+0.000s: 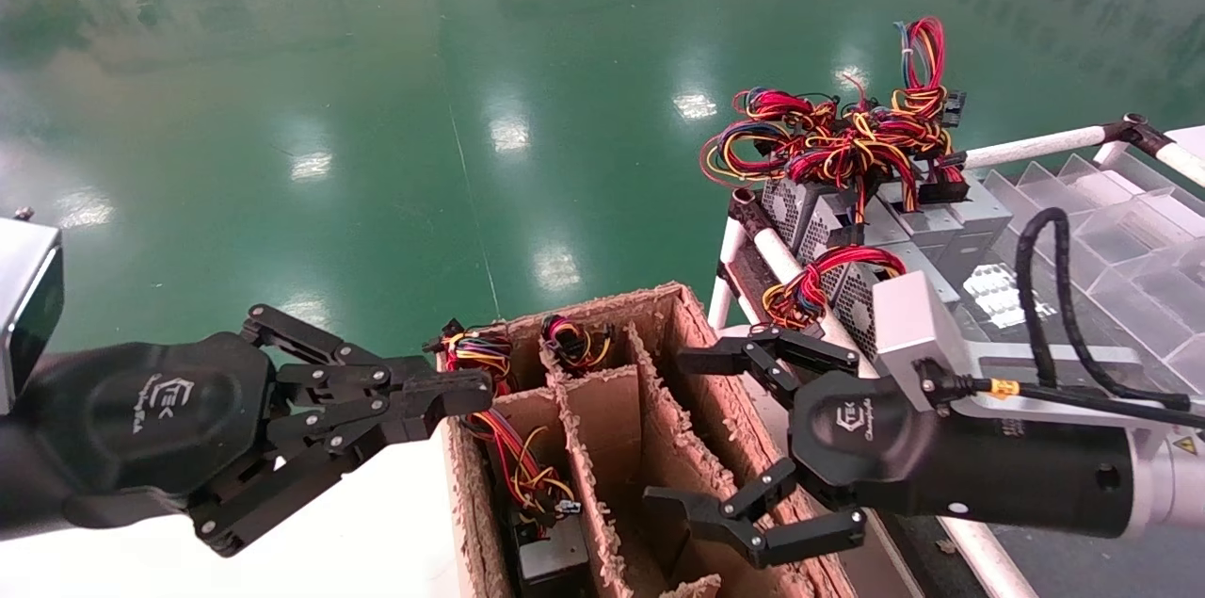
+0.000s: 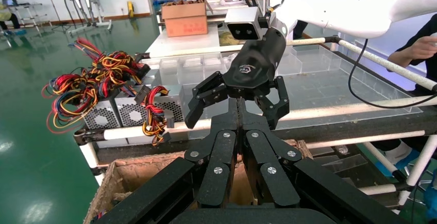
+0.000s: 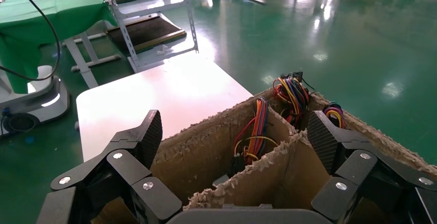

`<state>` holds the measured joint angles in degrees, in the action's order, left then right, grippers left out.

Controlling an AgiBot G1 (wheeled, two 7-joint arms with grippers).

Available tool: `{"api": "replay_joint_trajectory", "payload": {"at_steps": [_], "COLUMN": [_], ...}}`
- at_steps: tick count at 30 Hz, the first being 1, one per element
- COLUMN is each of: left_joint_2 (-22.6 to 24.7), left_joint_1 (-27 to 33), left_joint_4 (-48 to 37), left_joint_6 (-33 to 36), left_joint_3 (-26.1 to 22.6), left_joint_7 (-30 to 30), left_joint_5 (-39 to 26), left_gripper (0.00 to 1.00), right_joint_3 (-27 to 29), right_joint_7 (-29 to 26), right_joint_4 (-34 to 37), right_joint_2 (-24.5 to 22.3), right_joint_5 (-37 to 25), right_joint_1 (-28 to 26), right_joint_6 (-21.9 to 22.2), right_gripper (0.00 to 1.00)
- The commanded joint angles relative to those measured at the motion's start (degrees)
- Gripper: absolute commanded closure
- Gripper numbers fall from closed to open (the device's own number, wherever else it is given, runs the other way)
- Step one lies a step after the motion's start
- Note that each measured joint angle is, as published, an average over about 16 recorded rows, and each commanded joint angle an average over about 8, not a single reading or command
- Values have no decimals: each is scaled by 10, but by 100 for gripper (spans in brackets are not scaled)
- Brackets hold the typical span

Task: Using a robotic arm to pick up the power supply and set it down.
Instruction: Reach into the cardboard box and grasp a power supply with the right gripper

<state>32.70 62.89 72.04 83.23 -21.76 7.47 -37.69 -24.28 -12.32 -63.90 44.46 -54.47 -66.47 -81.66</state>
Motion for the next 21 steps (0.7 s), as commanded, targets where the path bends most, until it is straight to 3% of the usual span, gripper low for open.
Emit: {"api": "replay_joint_trajectory", "payload": {"at_steps": [1, 6, 18, 19, 21], "left_joint_2": [0, 0, 0, 0, 0], "left_joint_1": [0, 0, 0, 0, 0], "left_joint_4": [0, 0, 0, 0, 0], "left_joint_6": [0, 0, 0, 0, 0], "left_joint_3": [0, 0, 0, 0, 0], "left_joint_7": [0, 0, 0, 0, 0], "left_joint_5": [0, 0, 0, 0, 0], "left_gripper": [0, 0, 0, 0, 0], "right_joint_3": [-2, -22, -83, -86, -93], "right_joint_7": [0, -5, 30, 35, 46], "right_joint_4": [2, 18, 122, 134, 157], "right_joint_2": [-1, 35, 177, 185, 202], "right_joint_5": [-2, -35, -117, -123, -132], "right_joint_1": [-2, -8, -51, -55, -61], "right_joint_6": [-3, 23, 71, 72, 74], "right_gripper": [0, 0, 0, 2, 27]}}
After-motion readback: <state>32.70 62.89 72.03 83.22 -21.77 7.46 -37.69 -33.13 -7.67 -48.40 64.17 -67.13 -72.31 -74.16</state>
